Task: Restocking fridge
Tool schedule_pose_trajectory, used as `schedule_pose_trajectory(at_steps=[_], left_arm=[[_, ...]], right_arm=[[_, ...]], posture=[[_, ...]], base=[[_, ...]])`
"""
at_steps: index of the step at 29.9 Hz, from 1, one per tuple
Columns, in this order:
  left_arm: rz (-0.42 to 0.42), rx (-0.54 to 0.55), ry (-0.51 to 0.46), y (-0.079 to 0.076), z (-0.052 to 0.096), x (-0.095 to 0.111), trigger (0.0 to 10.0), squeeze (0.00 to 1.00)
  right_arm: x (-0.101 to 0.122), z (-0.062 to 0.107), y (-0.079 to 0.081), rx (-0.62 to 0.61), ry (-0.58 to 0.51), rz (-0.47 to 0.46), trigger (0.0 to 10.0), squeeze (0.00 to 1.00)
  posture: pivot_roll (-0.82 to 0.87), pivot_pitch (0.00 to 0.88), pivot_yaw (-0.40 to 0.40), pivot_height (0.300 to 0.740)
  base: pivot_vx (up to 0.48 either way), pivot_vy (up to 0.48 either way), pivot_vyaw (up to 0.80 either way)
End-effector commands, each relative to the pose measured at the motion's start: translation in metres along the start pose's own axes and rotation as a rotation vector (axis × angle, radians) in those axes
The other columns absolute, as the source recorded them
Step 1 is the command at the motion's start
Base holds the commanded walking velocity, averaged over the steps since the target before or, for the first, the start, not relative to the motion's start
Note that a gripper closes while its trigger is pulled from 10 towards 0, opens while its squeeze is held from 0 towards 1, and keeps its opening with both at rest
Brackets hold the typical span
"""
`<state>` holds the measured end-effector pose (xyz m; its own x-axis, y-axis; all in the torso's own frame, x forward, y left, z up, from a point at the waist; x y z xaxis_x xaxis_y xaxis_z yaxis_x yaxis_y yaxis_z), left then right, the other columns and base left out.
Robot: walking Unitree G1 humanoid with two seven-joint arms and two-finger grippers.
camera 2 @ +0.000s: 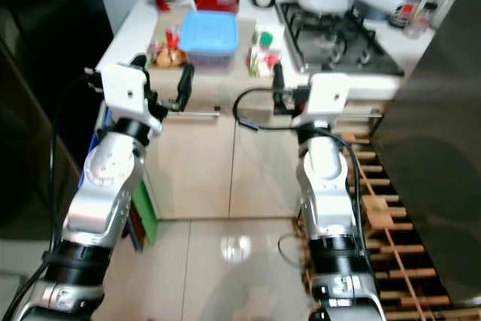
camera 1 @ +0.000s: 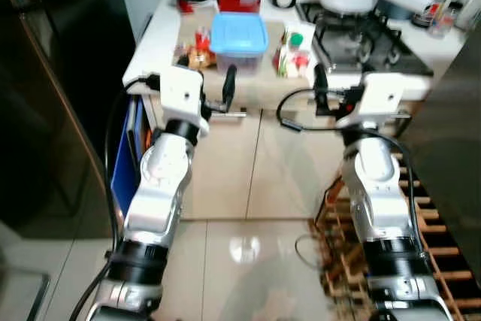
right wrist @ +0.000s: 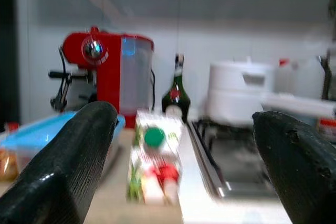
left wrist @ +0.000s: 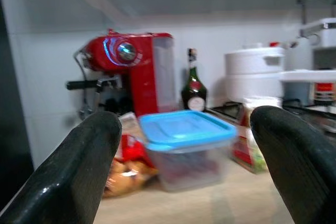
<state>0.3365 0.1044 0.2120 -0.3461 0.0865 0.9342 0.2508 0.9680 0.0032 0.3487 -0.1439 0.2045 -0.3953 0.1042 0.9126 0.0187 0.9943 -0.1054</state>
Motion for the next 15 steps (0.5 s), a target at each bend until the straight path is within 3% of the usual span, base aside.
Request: schedule_pose_trajectory(at_steps=[1,6,15], left_arm=[[-0.013,0.008,-0.018,0.005,0.0,0.005,10.0,0.0],[-0.014,-0.034,-0.033,-0.002,-0.002,0.008,10.0,0.0],[-0.018,-0.037,-0.059,-0.002,-0.005,0.014,10.0,0.0]], right_arm=[[0.012,-0.006,0.0,-0.017,-0.043,0.003,10.0,0.0],[0.019,-0.011,-0.009,-0.054,-0.062,0.017,10.0,0.0],[0.041,-0.029,-0.007,-0.027,-0.125,-0.002,10.0,0.0]], posture=[[-0.05,0.008,-0.017,0.74],[-0.06,0.009,-0.018,0.74],[-0.06,0.01,-0.018,0.74]], base=[[0.442,0.0,0.0],[0.441,0.0,0.0],[0.442,0.0,0.0]])
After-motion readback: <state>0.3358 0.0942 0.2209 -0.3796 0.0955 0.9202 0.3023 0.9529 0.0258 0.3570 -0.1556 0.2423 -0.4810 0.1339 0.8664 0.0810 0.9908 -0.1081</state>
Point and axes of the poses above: a point about 5 cm out from each wrist's last joint towards the gripper, its own z axis pointing back from the gripper into the wrist, its own x axis along the axis of the wrist's last joint, y = z × x, the point moved 2 cm from there along -z, pointing out of the wrist towards the gripper, and after that the axes turned 7 degrees about z, right-handed, at the moved point
